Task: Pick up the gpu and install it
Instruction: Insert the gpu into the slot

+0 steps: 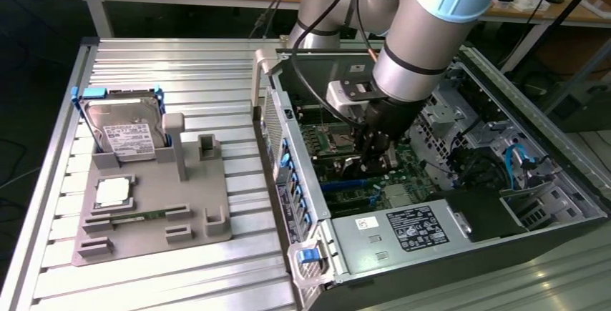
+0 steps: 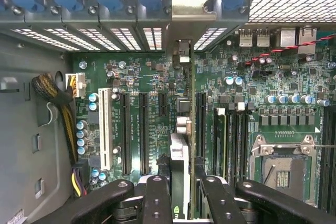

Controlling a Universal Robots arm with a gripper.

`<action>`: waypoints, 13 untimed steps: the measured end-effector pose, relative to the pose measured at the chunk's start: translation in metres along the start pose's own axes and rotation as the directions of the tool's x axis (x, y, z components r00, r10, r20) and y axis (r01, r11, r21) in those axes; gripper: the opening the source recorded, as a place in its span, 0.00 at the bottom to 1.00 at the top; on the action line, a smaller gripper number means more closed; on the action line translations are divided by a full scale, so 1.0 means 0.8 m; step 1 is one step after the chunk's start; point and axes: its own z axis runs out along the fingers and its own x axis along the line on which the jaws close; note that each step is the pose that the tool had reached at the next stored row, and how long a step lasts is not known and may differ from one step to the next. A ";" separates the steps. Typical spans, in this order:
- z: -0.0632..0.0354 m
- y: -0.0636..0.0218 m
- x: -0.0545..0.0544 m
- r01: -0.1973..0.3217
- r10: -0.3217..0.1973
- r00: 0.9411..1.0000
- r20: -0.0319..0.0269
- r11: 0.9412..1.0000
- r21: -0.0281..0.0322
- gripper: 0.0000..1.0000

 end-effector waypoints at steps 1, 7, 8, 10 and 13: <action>0.001 0.000 0.000 0.000 0.000 1.000 0.000 1.000 0.000 0.27; 0.005 0.004 0.000 0.000 0.000 1.000 0.000 1.000 0.000 0.27; 0.010 0.008 0.000 0.000 0.000 1.000 0.000 1.000 0.000 0.27; 0.013 0.010 0.000 0.000 0.000 1.000 0.000 1.000 0.000 0.27; 0.017 0.009 0.000 -0.001 0.001 0.999 0.032 1.000 -0.020 0.27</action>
